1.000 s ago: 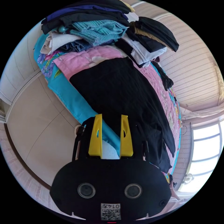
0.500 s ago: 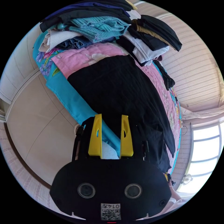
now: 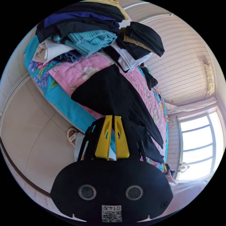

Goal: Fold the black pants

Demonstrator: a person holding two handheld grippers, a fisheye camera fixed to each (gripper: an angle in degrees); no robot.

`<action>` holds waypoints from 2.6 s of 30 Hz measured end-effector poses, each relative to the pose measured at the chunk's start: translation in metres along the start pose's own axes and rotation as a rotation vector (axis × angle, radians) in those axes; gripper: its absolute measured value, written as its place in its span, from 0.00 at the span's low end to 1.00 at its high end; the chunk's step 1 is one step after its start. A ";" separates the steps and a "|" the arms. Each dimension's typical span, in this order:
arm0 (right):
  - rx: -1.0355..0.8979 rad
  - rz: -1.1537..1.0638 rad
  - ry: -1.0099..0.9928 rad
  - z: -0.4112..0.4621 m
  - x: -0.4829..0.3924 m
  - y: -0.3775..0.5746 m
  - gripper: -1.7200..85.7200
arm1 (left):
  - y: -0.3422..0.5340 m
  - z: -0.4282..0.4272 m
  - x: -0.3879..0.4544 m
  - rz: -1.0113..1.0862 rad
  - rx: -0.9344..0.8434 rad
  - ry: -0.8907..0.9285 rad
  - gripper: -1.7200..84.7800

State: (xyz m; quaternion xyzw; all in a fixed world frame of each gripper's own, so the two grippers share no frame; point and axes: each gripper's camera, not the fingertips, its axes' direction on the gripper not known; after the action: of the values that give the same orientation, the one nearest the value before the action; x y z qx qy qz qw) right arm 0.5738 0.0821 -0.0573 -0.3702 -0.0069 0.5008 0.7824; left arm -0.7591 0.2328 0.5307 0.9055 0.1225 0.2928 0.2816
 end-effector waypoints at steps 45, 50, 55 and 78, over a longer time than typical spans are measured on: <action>0.066 0.232 -0.198 0.083 -0.083 -0.125 0.12 | -0.108 0.070 0.007 -0.192 0.060 0.041 0.19; 0.076 0.222 -0.221 0.105 -0.120 -0.160 0.11 | -0.128 0.086 0.003 -0.281 0.103 0.164 0.20; 0.041 0.201 -0.360 0.106 -0.136 -0.179 0.03 | -0.142 0.100 0.002 -0.311 0.111 0.280 0.09; 0.065 0.252 -0.273 -0.058 0.005 -0.106 0.02 | -0.032 0.107 0.025 -0.223 -0.061 0.192 0.08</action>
State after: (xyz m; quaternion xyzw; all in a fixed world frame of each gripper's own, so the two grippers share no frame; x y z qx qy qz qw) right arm 0.6810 0.0286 -0.0390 -0.2711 -0.0502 0.6403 0.7170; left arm -0.6770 0.2215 0.4524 0.8451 0.2397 0.3486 0.3268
